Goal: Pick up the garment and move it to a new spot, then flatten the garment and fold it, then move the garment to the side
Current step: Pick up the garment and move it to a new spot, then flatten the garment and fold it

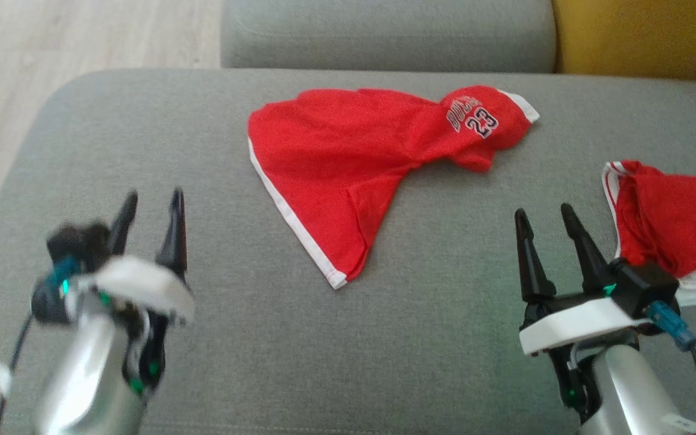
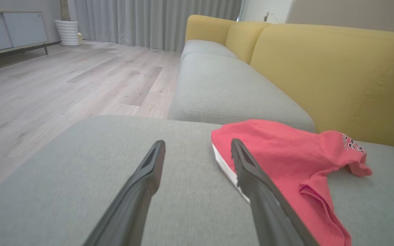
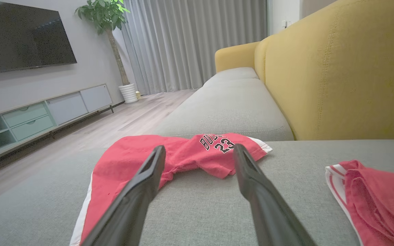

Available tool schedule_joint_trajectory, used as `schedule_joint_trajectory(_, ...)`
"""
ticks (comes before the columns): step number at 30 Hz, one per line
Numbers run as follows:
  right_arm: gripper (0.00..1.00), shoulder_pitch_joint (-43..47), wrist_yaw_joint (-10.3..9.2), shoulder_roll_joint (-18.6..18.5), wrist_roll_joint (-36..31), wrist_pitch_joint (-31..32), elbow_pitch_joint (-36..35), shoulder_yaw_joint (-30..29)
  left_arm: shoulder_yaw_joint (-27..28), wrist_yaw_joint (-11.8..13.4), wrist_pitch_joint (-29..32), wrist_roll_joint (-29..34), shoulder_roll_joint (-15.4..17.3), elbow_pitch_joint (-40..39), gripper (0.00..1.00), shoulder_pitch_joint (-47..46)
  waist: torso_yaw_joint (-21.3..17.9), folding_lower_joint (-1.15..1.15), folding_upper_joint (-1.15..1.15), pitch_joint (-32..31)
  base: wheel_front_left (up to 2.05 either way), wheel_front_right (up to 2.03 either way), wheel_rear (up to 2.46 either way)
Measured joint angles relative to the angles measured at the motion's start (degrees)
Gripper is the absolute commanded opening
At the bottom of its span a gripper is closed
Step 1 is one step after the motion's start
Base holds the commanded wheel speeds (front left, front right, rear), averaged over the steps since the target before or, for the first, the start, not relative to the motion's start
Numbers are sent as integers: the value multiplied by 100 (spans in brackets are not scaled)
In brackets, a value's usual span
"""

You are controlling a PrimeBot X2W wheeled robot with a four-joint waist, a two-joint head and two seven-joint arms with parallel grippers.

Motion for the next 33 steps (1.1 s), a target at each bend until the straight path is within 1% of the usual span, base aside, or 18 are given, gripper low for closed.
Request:
schedule_joint_trajectory(3,100,101,0,1,0,87,1,29,174,255,-44,-37,-70,-535,100,746,109,0,0,-138,0,0,0)
schedule_joint_trajectory(6,100,140,0,7,1,121,-7,48,353,381,-49,-177,-254,-989,100,1339,184,0,0,-175,0,0,0)
schedule_joint_trajectory(8,100,140,0,5,-1,174,-35,88,420,411,-49,-154,-309,-1194,100,1525,224,0,0,-138,0,0,0)
schedule_joint_trajectory(12,100,132,0,5,-1,331,-172,417,499,398,-51,-33,-307,-1416,100,1501,288,0,0,-35,0,0,0)
schedule_joint_trajectory(14,100,109,0,3,25,503,-198,623,502,397,-51,-9,-311,-1446,100,1498,319,0,0,24,0,0,0)
schedule_joint_trajectory(17,100,82,0,2,272,931,-153,1103,519,359,-51,14,-339,-1457,100,1495,365,0,0,131,0,0,0)
schedule_joint_trajectory(19,100,29,0,4,678,1251,-69,1439,514,346,-51,15,-404,-1434,100,1479,400,0,0,209,0,0,0)
schedule_joint_trajectory(20,100,-30,0,3,869,1389,-14,1548,514,344,-51,23,-445,-1414,100,1463,419,0,0,248,0,0,0)
schedule_joint_trajectory(22,100,-228,0,0,1005,1642,130,1690,503,296,-51,49,-524,-1343,100,1407,464,0,0,331,0,0,0)
schedule_joint_trajectory(26,100,-760,0,-12,1220,1989,486,1725,503,196,-51,130,-676,-1262,100,1255,594,0,0,483,0,0,0)
schedule_joint_trajectory(33,100,-1391,0,-35,1369,2264,1315,1529,502,68,-51,225,-891,-1077,100,1077,894,0,0,723,0,0,0)
